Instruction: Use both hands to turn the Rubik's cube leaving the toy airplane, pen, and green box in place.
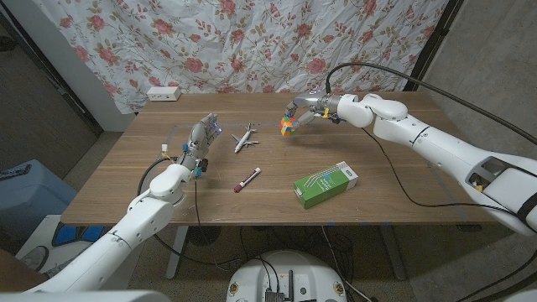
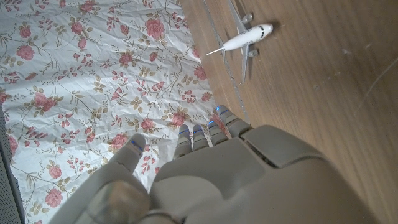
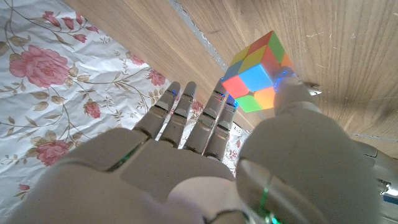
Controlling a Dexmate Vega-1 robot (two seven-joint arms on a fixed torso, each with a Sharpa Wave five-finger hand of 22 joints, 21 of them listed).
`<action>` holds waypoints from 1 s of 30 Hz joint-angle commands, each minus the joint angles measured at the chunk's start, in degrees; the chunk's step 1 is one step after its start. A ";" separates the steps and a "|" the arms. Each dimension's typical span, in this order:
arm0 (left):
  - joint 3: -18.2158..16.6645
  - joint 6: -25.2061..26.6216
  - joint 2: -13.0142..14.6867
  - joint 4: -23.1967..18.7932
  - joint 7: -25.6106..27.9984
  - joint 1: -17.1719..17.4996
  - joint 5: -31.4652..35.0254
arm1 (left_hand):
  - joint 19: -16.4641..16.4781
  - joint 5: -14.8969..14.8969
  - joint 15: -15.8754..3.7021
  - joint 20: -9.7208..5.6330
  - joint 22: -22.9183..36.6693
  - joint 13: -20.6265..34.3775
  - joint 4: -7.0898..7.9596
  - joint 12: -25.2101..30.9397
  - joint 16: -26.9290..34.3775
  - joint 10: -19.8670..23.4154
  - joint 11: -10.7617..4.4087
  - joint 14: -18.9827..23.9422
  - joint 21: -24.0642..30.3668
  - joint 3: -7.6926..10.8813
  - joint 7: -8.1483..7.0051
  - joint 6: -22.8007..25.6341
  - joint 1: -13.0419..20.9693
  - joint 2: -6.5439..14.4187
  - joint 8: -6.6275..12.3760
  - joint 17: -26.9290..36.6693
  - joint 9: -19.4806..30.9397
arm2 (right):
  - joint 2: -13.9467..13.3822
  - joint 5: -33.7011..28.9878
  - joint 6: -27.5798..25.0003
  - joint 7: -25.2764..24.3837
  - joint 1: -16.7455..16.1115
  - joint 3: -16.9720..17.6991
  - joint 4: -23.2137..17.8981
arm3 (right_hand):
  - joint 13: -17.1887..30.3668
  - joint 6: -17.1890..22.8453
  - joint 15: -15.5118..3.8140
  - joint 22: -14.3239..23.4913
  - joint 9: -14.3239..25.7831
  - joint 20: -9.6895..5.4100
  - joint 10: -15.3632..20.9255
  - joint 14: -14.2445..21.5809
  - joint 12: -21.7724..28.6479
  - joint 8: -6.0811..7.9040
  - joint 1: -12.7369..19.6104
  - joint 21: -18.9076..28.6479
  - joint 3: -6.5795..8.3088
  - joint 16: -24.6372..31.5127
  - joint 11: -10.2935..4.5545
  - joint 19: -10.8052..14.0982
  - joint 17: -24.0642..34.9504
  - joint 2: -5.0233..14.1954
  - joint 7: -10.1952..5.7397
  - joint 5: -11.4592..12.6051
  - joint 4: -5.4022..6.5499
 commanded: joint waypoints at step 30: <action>0.41 8.69 5.21 -12.22 5.33 -0.34 9.82 | 1.03 0.19 -2.25 -1.26 0.34 0.24 -0.46 0.29 0.14 1.20 0.20 0.17 0.44 -0.08 -0.29 1.98 -0.13 2.33 0.52 0.27 0.10 | 0.30 16.73 -12.94 -12.28 -15.38 10.99 -10.71 | 0.36 2.45 -8.01 0.20 -0.18 1.26 1.96 1.22 -0.59 0.83 -0.04 0.17 -1.10 0.87 -0.09 1.50 0.33 1.33 -0.66 -0.84 -0.03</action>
